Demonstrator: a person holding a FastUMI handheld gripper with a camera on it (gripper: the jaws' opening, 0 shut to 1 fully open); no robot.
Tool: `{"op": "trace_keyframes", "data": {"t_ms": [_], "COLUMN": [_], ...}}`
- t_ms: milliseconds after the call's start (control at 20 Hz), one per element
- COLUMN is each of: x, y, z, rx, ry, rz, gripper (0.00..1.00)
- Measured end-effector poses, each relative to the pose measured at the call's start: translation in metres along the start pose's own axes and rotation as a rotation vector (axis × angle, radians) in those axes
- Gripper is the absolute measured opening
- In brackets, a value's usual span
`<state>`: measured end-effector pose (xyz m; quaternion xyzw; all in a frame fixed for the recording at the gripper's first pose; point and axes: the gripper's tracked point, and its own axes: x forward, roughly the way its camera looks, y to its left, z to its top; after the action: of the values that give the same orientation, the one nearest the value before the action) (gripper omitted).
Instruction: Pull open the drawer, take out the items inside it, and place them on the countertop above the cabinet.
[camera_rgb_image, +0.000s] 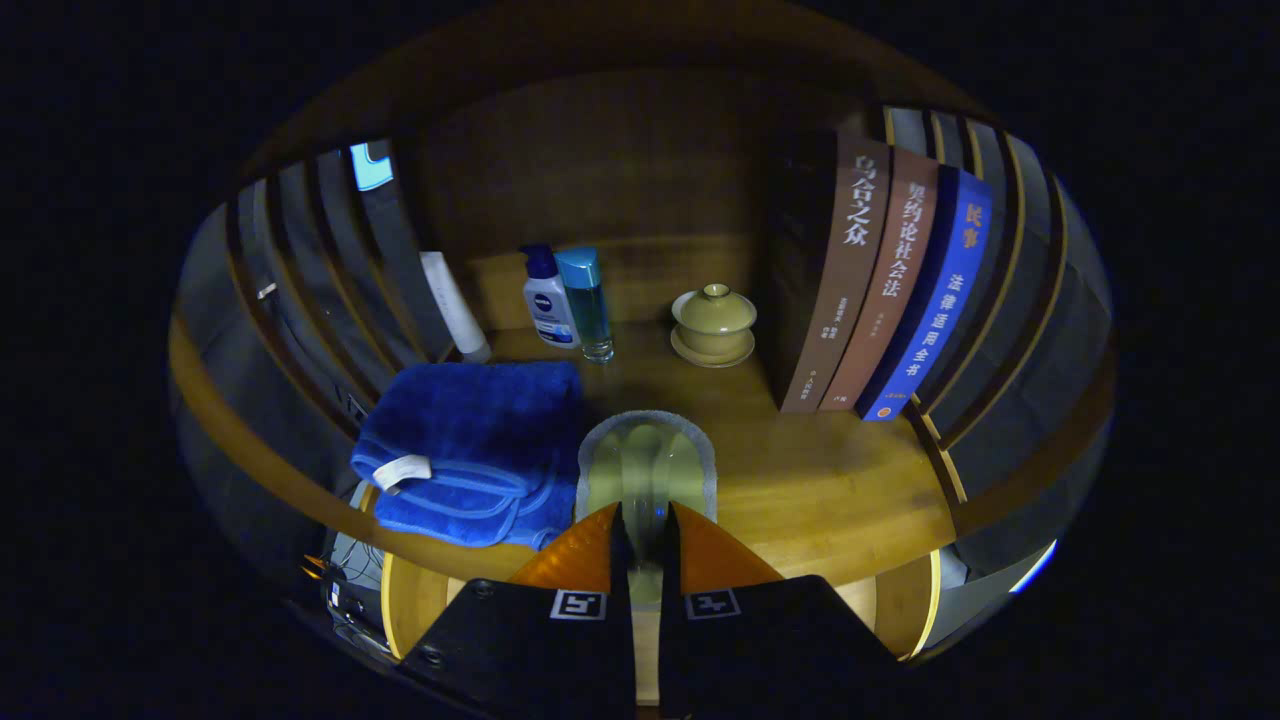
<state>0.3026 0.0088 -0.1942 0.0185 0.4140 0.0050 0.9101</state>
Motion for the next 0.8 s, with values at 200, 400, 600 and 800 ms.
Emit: {"op": "trace_keyframes", "data": {"t_ms": [200,400,600,800], "x": [0.031,0.039,0.038,0.013], "y": [-0.006,-0.004,-0.002,0.003], "z": [-0.003,0.0,0.001,0.01], "rx": [-0.004,0.022,0.052,0.067], "ry": [0.075,0.064,0.045,-0.056], "rz": [-0.023,-0.014,0.01,0.044], "gripper": [0.14,0.23,0.91,1.0]}}
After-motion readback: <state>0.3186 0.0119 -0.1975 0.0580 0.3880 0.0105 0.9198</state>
